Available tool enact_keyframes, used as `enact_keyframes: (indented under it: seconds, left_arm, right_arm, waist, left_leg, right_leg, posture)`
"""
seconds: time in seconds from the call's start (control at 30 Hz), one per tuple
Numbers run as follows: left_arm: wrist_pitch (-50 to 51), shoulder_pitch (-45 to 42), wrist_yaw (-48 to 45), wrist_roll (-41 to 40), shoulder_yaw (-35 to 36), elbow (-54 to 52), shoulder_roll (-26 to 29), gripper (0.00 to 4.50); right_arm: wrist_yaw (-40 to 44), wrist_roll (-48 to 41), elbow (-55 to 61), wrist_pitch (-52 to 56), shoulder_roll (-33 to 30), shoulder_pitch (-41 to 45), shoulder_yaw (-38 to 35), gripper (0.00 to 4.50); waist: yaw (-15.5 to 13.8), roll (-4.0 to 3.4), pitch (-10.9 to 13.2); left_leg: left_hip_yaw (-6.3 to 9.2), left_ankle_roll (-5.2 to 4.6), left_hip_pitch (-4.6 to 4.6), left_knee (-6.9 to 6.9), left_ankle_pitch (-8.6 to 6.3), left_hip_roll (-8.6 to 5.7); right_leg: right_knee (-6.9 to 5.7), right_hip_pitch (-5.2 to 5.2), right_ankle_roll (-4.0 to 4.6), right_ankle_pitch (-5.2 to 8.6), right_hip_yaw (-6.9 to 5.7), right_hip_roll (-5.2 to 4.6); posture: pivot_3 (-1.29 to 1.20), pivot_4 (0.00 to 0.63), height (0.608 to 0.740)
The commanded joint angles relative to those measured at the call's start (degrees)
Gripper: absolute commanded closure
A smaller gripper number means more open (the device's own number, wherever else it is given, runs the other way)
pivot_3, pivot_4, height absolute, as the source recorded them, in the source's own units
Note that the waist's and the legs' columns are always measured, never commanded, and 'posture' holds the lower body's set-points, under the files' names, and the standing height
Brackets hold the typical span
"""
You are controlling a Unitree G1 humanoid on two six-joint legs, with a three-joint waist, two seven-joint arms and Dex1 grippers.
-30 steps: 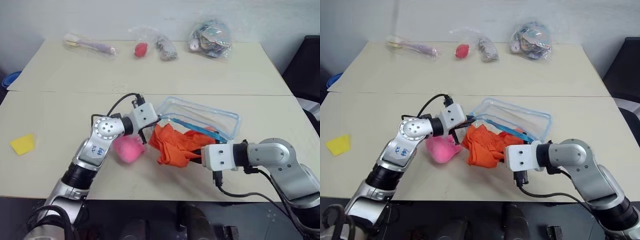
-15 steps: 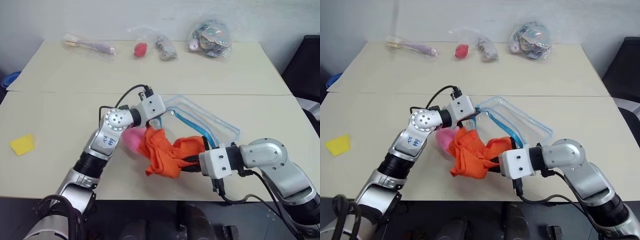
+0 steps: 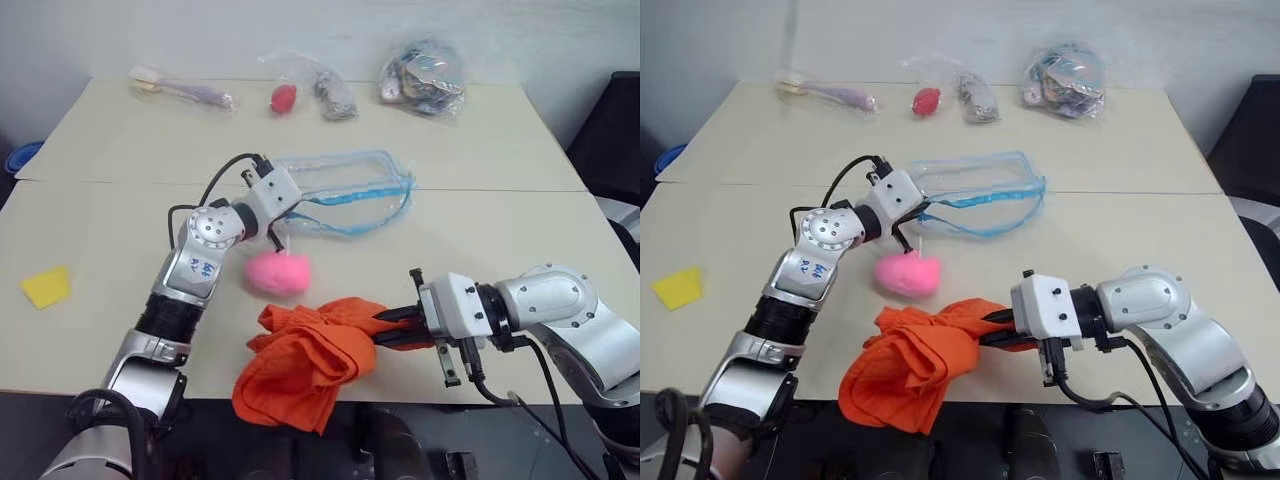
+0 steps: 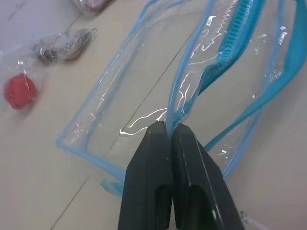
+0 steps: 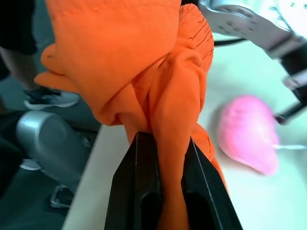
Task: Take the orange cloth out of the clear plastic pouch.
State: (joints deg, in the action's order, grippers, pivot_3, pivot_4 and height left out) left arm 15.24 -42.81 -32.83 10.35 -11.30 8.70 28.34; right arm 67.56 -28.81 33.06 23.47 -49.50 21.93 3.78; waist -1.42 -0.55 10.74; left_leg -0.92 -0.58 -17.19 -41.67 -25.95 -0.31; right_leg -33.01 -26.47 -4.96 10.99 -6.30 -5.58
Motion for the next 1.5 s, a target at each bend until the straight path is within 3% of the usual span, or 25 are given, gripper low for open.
enact_keyframes:
  seconds: [0.03,0.27,0.5,0.53,0.57,0.8,0.97,1.07,1.1,1.3,1.5]
  left_arm:
    - [-1.32,5.39,-5.25,-2.29,1.71,-7.05,4.37,4.5]
    - [-5.45,17.17,-20.98,-15.07,6.72,-17.55,13.09,4.5]
    - [-6.36,18.66,-27.71,-20.55,10.59,-18.47,18.43,4.5]
    - [-6.36,18.54,-28.42,-21.05,10.98,-18.4,19.07,4.03]
    - [-6.42,18.49,-29.08,-21.4,11.29,-18.31,19.73,3.92]
    - [-4.35,20.11,-30.55,-24.34,13.36,-20.15,22.07,1.72]
    - [4.38,21.0,-29.67,-32.8,18.48,-24.85,22.19,0.22]
    - [12.46,20.2,-31.19,-41.49,23.07,-27.44,24.18,0.22]
    - [15.86,19.73,-32.52,-45.21,24.81,-27.9,25.62,0.16]
    - [27.65,15.1,-34.38,-56.91,28.89,-25.56,30.25,0.16]
    - [27.09,13.51,-36.17,-56.39,27.63,-22.94,31.17,0.16]
  right_arm:
    - [0.03,1.5,-5.99,-3.08,-4.71,2.15,-9.6,4.48]
    - [-0.2,15.07,-26.54,-20.46,-14.01,1.6,-15.81,4.48]
    - [-8.71,26.29,-39.31,-38.83,-12.3,-7.17,-15.24,4.48]
    - [-10.26,27.69,-41.27,-41.17,-11.82,-8.45,-14.91,4.5]
    - [-11.88,28.96,-43.11,-42.73,-11.35,-9.46,-14.69,4.5]
    - [-21.29,35.13,-54.64,-51.62,-11.0,-11.53,-14.04,4.5]
    - [-21.67,34.78,-57.24,-53.39,-11.91,-13.27,-14.09,4.5]
    - [-19.47,32.52,-56.92,-52.85,-12.2,-14.46,-14.46,4.5]
    - [-18.32,31.31,-57.08,-52.59,-12.23,-14.73,-14.62,3.86]
    - [-11.7,23.76,-55.88,-50.36,-14.09,-19.52,-18.35,1.95]
    - [0.0,8.65,-50.44,-29.25,-18.23,-30.46,-34.69,1.95]
  waist:
    - [0.19,-0.01,0.0]
    - [-0.1,-0.02,0.01]
    - [0.14,-0.05,0.02]
    - [0.21,-0.05,0.02]
    - [0.25,-0.06,0.02]
    - [0.4,-0.2,0.07]
    - [0.55,-0.2,0.08]
    - [0.66,-0.21,0.08]
    - [0.79,-0.2,0.08]
    - [1.1,-0.27,0.09]
    - [0.98,-0.4,0.13]
  left_leg:
    - [-0.02,0.0,0.02,0.0,0.0,0.01]
    - [-0.02,0.01,0.01,0.02,0.0,0.04]
    - [-0.12,0.01,0.02,0.06,-0.01,0.04]
    - [-0.17,0.01,0.03,0.06,-0.01,0.04]
    - [-0.19,0.01,0.04,0.06,0.0,0.04]
    - [-0.28,0.01,0.05,0.12,0.0,0.07]
    - [-0.29,0.01,0.06,0.15,0.0,0.1]
    - [-0.29,0.01,0.07,0.15,0.0,0.13]
    - [-0.29,0.01,0.07,0.15,0.0,0.13]
    - [-0.22,0.02,0.13,0.15,0.0,0.13]
    - [-0.3,0.02,0.09,0.22,-0.01,0.08]
  right_leg:
    - [-0.01,0.0,0.0,0.0,0.02,0.0]
    - [0.02,-0.01,0.02,0.01,0.03,-0.08]
    - [0.02,0.0,0.01,0.01,0.04,-0.06]
    - [0.02,0.0,0.01,0.0,0.07,-0.06]
    - [0.01,0.0,0.01,0.01,0.09,-0.04]
    - [0.02,0.0,0.01,0.01,0.2,0.0]
    - [0.02,0.0,0.01,0.01,0.22,0.03]
    - [0.02,0.0,0.01,0.01,0.23,0.03]
    - [0.02,0.0,0.01,0.01,0.24,0.02]
    - [0.02,0.03,0.02,0.02,0.2,0.0]
    - [0.05,0.12,0.02,0.01,0.26,0.0]
  posture:
    - [0.0,0.15,0.74]
    - [0.0,0.15,0.74]
    - [0.0,0.15,0.74]
    - [0.0,0.15,0.74]
    - [0.0,0.15,0.74]
    - [0.0,0.15,0.74]
    - [0.0,0.15,0.74]
    - [0.0,0.15,0.74]
    - [0.0,0.15,0.74]
    - [0.0,0.15,0.74]
    - [0.0,0.15,0.74]
